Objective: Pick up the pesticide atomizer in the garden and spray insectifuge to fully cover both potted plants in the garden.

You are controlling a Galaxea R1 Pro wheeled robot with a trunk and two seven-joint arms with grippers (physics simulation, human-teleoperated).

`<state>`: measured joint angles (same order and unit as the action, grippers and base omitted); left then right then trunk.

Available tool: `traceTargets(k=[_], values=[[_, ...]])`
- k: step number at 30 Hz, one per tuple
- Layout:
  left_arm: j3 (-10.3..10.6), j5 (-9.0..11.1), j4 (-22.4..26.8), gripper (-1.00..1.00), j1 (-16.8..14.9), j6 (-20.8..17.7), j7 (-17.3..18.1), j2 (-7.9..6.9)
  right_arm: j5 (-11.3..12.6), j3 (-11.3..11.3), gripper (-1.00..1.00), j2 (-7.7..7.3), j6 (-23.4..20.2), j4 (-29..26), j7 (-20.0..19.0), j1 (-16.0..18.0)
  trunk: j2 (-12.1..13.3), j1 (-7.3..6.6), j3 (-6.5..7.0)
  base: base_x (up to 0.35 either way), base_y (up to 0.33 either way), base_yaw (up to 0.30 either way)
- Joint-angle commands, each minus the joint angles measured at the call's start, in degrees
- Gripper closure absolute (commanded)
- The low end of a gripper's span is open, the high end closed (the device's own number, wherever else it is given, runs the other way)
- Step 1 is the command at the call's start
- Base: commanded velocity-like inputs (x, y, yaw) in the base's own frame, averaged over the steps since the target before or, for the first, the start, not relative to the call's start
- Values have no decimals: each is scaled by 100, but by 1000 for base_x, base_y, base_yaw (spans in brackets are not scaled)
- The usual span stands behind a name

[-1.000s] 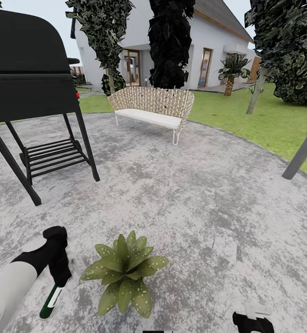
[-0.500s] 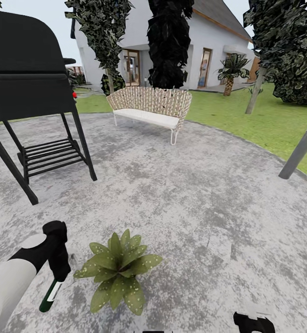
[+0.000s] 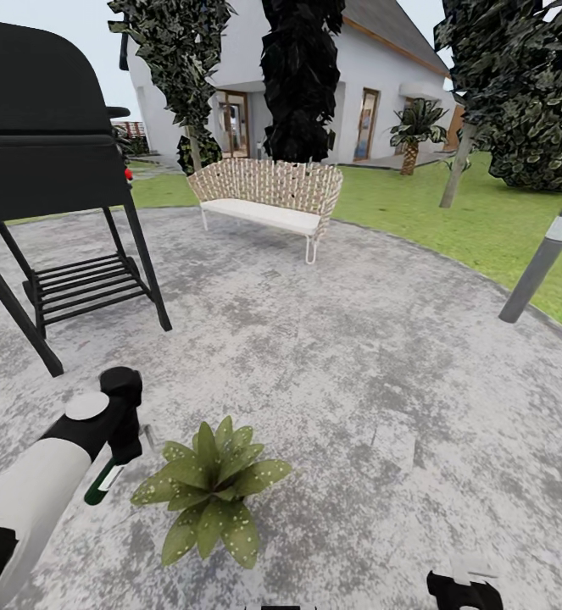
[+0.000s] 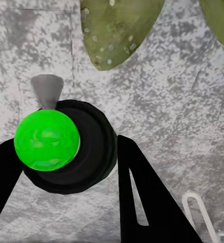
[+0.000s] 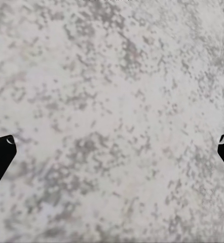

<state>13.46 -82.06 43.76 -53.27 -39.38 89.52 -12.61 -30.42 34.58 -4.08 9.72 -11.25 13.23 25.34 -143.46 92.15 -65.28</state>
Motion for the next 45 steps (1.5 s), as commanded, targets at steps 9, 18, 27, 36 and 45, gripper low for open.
traceTargets(k=[9,18,27,36,45], values=[[25,-38,-25,100,53,-61,48,38,-47,49,-100,13,29,-2,12,6,-2,-1,-5,0,-135,-2],[25,-47,-26,100,54,-68,48,30,-43,49,-100,13,30,-8,12,6,-2,-1,-5,-200,-177,226],[-1,-42,-30,100,88,-86,48,30,-47,50,-100,-4,30,-8,12,6,-2,-1,-5,-19,-7,24],[-101,6,-288,100,674,-133,48,-60,-52,46,-100,9,30,-8,12,7,-2,-1,-5,0,0,0],[-868,171,-915,100,800,-125,48,-81,-65,39,-100,-12,29,9,-6,6,-2,-1,-5,0,0,0]])
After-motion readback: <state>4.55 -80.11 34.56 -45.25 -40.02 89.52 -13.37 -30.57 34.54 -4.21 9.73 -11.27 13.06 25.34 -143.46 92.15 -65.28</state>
